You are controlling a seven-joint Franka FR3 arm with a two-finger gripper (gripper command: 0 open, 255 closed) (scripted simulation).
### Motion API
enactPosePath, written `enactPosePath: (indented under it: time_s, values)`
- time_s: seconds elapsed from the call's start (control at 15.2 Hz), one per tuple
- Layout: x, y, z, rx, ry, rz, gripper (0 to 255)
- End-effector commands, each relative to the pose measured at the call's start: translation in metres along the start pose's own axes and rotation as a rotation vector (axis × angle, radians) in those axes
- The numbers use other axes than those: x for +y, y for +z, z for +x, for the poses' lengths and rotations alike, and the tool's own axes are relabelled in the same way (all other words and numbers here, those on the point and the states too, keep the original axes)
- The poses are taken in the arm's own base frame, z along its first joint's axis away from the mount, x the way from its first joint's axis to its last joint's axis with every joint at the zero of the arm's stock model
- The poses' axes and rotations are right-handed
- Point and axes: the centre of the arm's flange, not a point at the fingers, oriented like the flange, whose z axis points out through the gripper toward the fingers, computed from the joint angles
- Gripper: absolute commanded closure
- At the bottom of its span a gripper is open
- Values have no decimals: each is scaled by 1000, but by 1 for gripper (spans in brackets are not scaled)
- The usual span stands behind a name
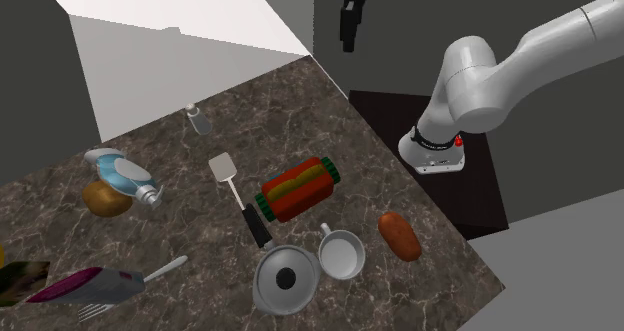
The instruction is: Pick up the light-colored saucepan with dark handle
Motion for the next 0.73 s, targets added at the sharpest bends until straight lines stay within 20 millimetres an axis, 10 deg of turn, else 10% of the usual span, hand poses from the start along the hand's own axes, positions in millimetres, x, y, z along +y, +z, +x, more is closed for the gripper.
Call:
enactPosePath:
  time_s: [0.0,0.66]
  values:
    - [0,0,0,0,0,0,0]
    - [-114,56,-22,56,196,35,0]
